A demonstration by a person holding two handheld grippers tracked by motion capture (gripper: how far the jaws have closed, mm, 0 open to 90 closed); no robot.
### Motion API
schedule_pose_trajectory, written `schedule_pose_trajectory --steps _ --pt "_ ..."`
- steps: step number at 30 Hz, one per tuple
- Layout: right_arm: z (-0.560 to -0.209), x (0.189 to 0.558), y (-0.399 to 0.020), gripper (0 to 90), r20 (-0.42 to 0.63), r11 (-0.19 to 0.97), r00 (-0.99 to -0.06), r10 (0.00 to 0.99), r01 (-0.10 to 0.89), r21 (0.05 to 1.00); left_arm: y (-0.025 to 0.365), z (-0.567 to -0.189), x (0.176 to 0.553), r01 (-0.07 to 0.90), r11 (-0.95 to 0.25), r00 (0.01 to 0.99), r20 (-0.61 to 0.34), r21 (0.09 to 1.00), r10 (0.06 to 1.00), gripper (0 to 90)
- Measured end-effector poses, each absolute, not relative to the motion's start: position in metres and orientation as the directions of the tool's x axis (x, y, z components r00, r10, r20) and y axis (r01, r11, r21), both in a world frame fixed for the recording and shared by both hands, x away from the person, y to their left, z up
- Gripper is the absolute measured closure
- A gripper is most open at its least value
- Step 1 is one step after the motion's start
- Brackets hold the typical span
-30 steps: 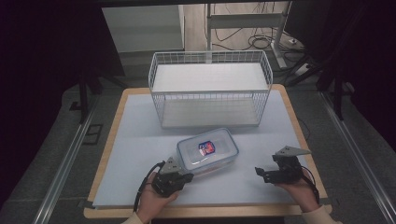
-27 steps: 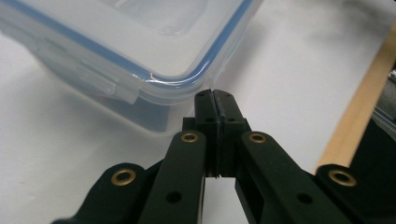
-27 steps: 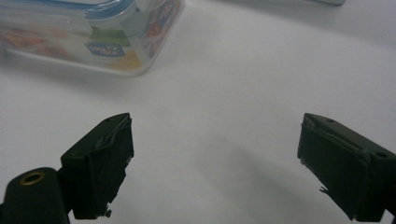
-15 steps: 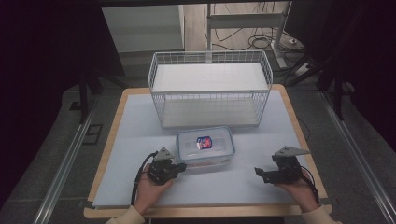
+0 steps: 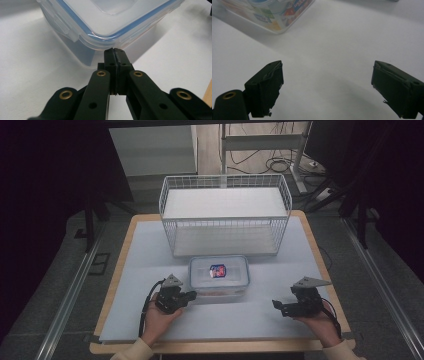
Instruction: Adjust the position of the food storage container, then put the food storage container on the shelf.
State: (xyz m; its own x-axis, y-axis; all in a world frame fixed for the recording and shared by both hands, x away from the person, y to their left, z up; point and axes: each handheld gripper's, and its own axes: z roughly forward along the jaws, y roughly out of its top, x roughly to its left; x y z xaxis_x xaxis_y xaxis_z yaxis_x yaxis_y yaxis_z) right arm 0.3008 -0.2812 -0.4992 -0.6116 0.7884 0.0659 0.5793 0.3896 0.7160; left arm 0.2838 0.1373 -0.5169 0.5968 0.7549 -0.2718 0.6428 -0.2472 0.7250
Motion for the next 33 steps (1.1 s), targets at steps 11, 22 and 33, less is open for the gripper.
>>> schedule_pose_trajectory --steps 11,22,33 --pt "-0.497 0.300 -0.281 10.7 0.064 0.391 -0.617 0.784 0.572 0.721 0.149 -0.512 0.269 0.624 -0.233 0.614 -0.283 0.746 0.737 88.6" --pt "-0.492 0.296 -0.281 10.7 0.105 0.343 -0.619 0.778 0.559 0.755 0.175 -0.508 0.271 0.656 -0.096 0.486 -0.322 0.749 0.813 36.8" --pt "-0.489 0.299 -0.278 11.6 0.176 0.293 -0.637 0.751 0.560 0.775 0.173 -0.505 0.279 0.709 -0.054 0.481 -0.426 0.704 0.766 21.6"
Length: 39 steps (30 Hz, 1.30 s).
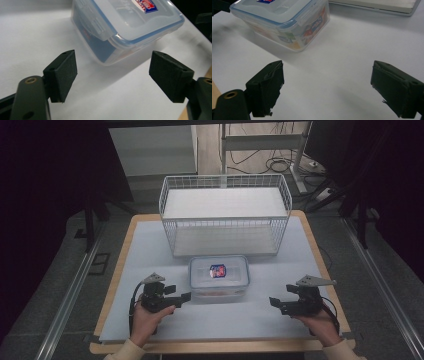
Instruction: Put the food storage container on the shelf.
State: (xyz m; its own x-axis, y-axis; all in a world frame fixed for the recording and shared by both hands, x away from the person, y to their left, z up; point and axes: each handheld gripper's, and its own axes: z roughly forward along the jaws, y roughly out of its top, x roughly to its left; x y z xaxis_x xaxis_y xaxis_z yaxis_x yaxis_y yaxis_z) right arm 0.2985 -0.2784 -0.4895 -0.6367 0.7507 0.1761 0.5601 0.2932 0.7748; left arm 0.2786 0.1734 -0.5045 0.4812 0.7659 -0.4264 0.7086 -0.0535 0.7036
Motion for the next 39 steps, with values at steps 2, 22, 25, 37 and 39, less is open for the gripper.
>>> schedule_pose_trajectory --steps 2,22,25,37,39 --pt "-0.489 0.301 -0.278 11.6 0.179 0.291 -0.636 0.751 0.562 0.775 0.173 -0.500 0.282 0.706 -0.039 0.479 -0.436 0.707 0.762 21.3" --pt "-0.465 0.332 -0.242 11.9 0.215 0.285 -0.662 0.718 0.562 0.777 0.166 -0.486 0.332 0.747 0.053 0.445 -0.559 0.662 0.700 21.8" --pt "-0.460 0.341 -0.233 11.9 0.227 0.275 -0.662 0.714 0.564 0.778 0.159 -0.492 0.345 0.774 0.052 0.435 -0.589 0.632 0.681 21.9" --pt "-0.460 0.372 -0.204 11.3 0.289 0.246 -0.659 0.694 0.594 0.766 0.161 -0.512 0.355 0.834 0.064 0.374 -0.647 0.548 0.664 15.5" --pt "-0.461 0.373 -0.204 11.2 0.291 0.248 -0.659 0.693 0.597 0.763 0.159 -0.515 0.357 0.845 0.059 0.369 -0.658 0.532 0.656 15.2"
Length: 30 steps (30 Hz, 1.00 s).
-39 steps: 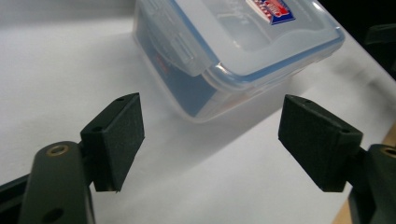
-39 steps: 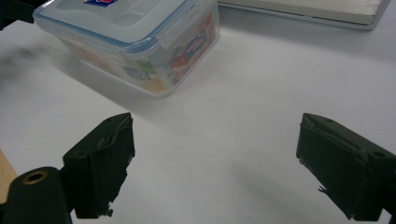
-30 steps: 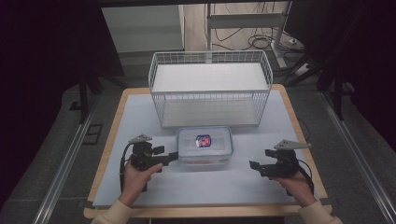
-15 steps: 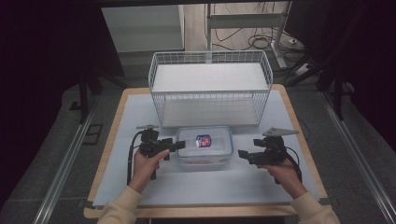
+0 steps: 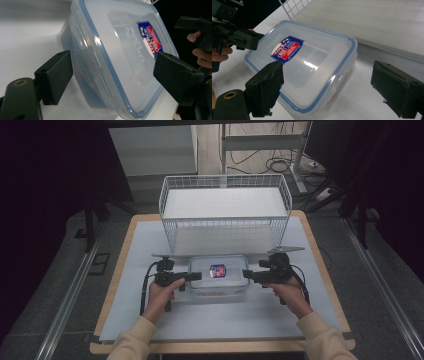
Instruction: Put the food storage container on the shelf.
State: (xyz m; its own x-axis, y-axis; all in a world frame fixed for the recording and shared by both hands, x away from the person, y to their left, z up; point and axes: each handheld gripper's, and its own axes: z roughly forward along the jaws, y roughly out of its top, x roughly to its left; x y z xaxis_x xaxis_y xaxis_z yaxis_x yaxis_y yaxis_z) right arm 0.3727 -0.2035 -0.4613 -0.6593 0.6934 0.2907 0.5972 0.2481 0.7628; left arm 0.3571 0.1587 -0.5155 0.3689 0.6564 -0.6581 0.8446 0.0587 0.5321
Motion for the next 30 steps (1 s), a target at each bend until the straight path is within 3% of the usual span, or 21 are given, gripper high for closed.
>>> schedule_pose_trajectory --steps 8,19,30 --pt "-0.469 0.382 -0.203 10.4 0.328 0.238 -0.646 0.690 0.630 0.740 0.152 -0.521 0.361 0.865 0.046 0.358 -0.679 0.500 0.641 15.8" --pt "-0.486 0.397 -0.199 9.8 0.419 0.218 -0.597 0.684 0.715 0.664 0.157 -0.520 0.359 0.861 0.071 0.350 -0.687 0.504 0.637 23.4" --pt "-0.505 0.411 -0.193 11.3 0.543 0.198 -0.560 0.625 0.787 0.584 0.159 -0.522 0.359 0.858 0.072 0.356 -0.691 0.508 0.629 25.1"
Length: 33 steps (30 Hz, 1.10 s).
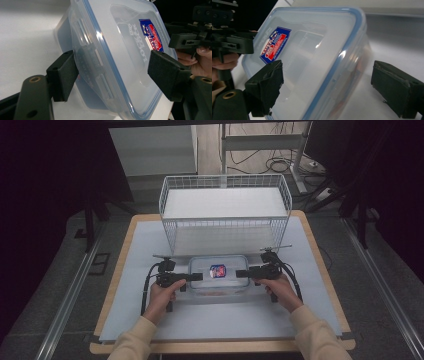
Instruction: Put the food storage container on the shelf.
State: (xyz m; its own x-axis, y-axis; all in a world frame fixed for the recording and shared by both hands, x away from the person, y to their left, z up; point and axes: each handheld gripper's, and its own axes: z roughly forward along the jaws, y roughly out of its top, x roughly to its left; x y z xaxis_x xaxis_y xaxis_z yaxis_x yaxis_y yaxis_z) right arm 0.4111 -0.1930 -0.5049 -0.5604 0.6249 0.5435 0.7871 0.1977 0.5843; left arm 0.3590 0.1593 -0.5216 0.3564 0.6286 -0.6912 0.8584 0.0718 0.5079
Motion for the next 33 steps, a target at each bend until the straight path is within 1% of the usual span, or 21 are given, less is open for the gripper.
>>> schedule_pose_trajectory --steps 3,4,7,9,10,13,18,30,33 --pt "-0.510 0.413 -0.191 11.4 0.591 0.197 -0.551 0.589 0.807 0.556 0.160 -0.522 0.359 0.858 0.071 0.358 -0.691 0.509 0.628 25.4" --pt "-0.512 0.414 -0.189 10.1 0.606 0.198 -0.547 0.577 0.814 0.546 0.160 -0.522 0.359 0.858 0.073 0.357 -0.692 0.508 0.627 25.5" --pt "-0.512 0.414 -0.188 11.0 0.602 0.202 -0.549 0.580 0.813 0.547 0.160 -0.522 0.359 0.857 0.075 0.358 -0.693 0.510 0.626 25.7" --pt "-0.509 0.413 -0.191 18.6 0.599 0.191 -0.549 0.583 0.809 0.557 0.160 -0.522 0.358 0.855 0.078 0.357 -0.692 0.512 0.627 25.7" --pt "-0.506 0.413 -0.194 23.8 0.596 0.180 -0.550 0.585 0.805 0.566 0.160 -0.522 0.358 0.854 0.079 0.359 -0.693 0.514 0.626 25.8" --pt "-0.503 0.411 -0.198 30.0 0.587 0.178 -0.562 0.583 0.793 0.583 0.160 -0.522 0.356 0.852 0.079 0.362 -0.690 0.518 0.627 26.2" --pt "-0.500 0.408 -0.201 36.0 0.598 0.159 -0.550 0.583 0.799 0.580 0.160 -0.520 0.351 0.840 0.074 0.376 -0.677 0.537 0.633 28.0" --pt "-0.501 0.409 -0.206 40.1 0.622 0.145 -0.540 0.567 0.809 0.570 0.161 -0.520 0.349 0.830 0.079 0.387 -0.671 0.553 0.632 29.0" --pt "-0.499 0.408 -0.207 42.3 0.625 0.143 -0.539 0.565 0.809 0.570 0.160 -0.519 0.346 0.822 0.080 0.393 -0.664 0.563 0.636 30.1"
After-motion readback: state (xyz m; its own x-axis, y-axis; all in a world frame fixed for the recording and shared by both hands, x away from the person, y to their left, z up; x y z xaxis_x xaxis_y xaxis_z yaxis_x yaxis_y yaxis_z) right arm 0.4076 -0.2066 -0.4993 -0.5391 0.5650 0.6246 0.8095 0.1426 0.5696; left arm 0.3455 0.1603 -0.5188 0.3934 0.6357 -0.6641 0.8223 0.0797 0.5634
